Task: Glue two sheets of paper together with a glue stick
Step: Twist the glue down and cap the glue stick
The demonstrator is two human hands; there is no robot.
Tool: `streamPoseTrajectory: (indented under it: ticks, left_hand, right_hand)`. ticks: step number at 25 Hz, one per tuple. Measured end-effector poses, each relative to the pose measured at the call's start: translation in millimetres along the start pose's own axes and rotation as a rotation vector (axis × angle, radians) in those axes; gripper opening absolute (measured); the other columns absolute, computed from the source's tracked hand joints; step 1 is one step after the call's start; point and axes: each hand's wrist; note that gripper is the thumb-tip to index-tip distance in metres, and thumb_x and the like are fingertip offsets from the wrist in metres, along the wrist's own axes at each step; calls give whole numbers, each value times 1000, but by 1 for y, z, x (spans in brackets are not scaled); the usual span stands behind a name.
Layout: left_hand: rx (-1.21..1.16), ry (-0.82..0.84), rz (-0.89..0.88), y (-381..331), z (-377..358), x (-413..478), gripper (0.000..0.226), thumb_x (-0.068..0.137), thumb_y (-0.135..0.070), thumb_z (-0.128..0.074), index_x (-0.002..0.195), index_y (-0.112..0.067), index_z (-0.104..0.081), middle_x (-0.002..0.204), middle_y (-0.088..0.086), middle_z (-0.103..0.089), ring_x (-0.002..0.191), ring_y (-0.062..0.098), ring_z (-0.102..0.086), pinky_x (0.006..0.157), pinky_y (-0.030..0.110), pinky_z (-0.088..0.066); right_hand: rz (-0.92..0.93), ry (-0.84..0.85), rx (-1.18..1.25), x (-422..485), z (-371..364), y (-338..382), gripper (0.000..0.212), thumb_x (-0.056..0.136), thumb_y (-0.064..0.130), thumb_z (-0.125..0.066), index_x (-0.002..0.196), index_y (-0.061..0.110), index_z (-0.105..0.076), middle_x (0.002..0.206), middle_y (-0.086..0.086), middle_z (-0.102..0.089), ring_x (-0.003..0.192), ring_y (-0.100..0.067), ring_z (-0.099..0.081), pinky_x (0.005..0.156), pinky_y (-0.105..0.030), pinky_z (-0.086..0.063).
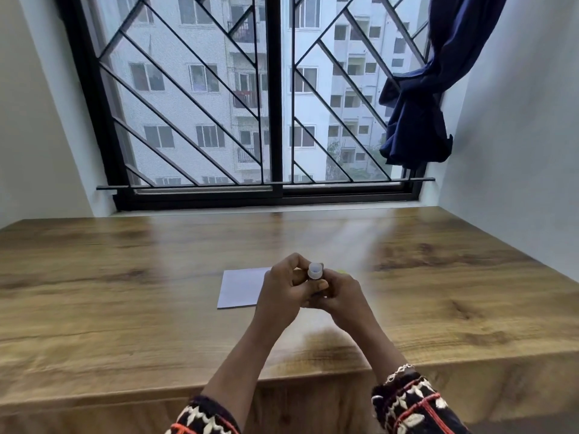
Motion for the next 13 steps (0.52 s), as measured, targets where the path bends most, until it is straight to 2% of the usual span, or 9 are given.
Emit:
streamPoseTrajectory:
  ticks: [2,4,6,8,9,11,13]
  left_hand:
    - [2,1,-4,2,-2,-1,17,64,-14,-73,69,-14,-56,75,19,-74,74,34,-71,68,44,-56]
    - [0,0,1,3,-1,-1,18,65,-13,-74,71,-11,-57,73,19,-74,70,34,-71,67,44,-56]
    - [-9,-8,8,3,1,1,20,69,-6,-75,70,-11,-56,76,20,-74,73,33,-72,69,45,-56]
    - [-37,-5,20,4,4,4,24,71,0,-74,69,-13,-55,82,21,-74,80,31,-72,75,48,-56]
    - [-47,-1,24,4,4,4,25,71,-1,-75,68,-15,-54,84,20,-74,84,28,-72,76,50,-56]
    - [-49,5,23,5,2,4,25,67,-7,-77,67,-18,-54,84,16,-75,86,23,-72,77,50,-58]
    - [-48,-9,25,8,-2,2,24,67,-7,-77,67,-15,-55,82,13,-76,82,23,-73,74,50,-58]
  right_hand:
    - [6,-28,-36,-1,-2,1,31,57,3,-79,79,19,-62,67,9,-64,55,4,-54,57,-11,-45]
    - [-8,-5,-26,-1,-3,-1,34,61,6,-79,87,19,-61,73,10,-64,60,4,-54,57,-7,-42]
    - [-10,77,8,-1,-2,-4,35,68,10,-75,100,14,-59,84,2,-66,71,1,-56,64,-14,-45]
    - [-11,117,21,-1,-1,-6,30,74,12,-67,103,8,-60,91,-11,-67,82,-9,-59,73,-33,-49]
    - [-7,112,27,-2,0,-7,25,75,11,-63,99,5,-62,89,-10,-69,82,-10,-60,75,-38,-50]
    - [1,82,30,-3,0,-9,15,74,5,-64,88,6,-66,74,8,-71,74,-2,-62,74,-35,-50]
    - [-11,30,6,-3,0,-9,17,67,10,-71,83,5,-67,66,10,-69,66,-2,-61,71,-35,-52]
Point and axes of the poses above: each hand's wrist, its own x-axis towards the middle knuckle, its own z-axis out of the back of the hand, y = z × x
